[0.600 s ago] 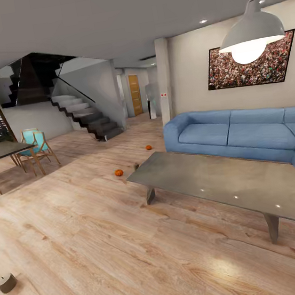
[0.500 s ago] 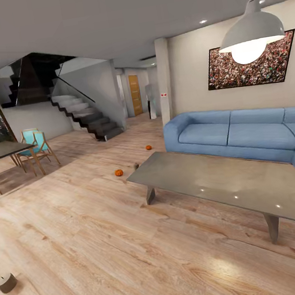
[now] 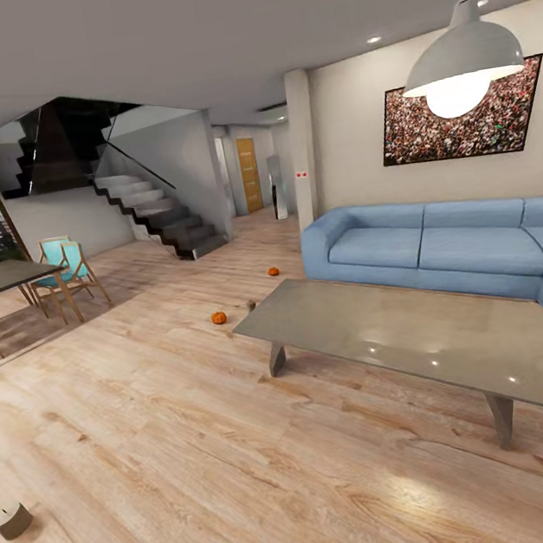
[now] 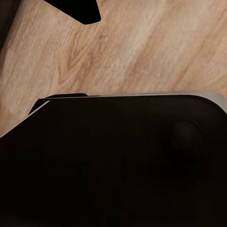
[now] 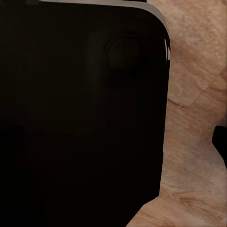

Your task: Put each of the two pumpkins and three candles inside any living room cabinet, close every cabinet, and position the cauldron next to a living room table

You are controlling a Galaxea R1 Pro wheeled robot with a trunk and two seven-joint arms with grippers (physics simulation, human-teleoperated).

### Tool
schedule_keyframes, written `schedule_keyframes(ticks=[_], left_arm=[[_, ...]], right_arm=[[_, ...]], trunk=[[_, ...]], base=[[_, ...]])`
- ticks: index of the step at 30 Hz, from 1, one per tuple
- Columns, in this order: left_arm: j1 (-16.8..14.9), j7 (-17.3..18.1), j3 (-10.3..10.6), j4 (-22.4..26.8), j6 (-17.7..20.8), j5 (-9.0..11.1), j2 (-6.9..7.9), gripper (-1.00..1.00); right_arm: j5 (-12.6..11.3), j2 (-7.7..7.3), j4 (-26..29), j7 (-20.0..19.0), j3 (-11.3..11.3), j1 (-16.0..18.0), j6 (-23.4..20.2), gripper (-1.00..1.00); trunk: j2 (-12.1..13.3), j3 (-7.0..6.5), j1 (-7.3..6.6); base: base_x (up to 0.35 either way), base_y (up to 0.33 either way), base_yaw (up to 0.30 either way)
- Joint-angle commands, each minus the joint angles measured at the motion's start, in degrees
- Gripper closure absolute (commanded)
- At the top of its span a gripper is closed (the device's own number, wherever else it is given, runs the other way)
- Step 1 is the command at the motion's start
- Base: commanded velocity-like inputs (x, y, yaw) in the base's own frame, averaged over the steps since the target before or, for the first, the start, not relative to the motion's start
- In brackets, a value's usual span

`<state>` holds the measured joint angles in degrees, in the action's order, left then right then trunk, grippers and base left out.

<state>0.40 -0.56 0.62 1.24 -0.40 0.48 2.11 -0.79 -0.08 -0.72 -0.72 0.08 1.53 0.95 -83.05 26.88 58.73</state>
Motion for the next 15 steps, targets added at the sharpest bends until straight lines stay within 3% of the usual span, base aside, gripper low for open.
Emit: schedule_keyframes(ticks=[1, 10, 15], left_arm=[[0.0, -0.1, 0.1, 0.1, 0.0, 0.0, 0.00, -1.00], [0.0, -0.1, 0.1, 0.1, 0.0, 0.1, 0.00, -1.00], [0.0, -0.1, 0.0, 0.1, -0.1, 0.3, -0.04, -1.00]], right_arm=[[-0.1, -0.01, -0.1, -0.1, 0.0, 0.0, 0.1, -1.00], [0.0, -0.01, -0.1, -0.1, 0.1, 0.0, 0.2, -1.00], [0.0, -0.01, -0.1, -0.2, 0.1, 0.0, 0.8, -1.00]], trunk=[[0.0, 0.04, 0.00], [0.0, 0.04, 0.00], [0.0, 0.04, 0.00]], base=[[0.000, 0.000, 0.000], [0.000, 0.000, -0.014], [0.000, 0.000, -0.209]])
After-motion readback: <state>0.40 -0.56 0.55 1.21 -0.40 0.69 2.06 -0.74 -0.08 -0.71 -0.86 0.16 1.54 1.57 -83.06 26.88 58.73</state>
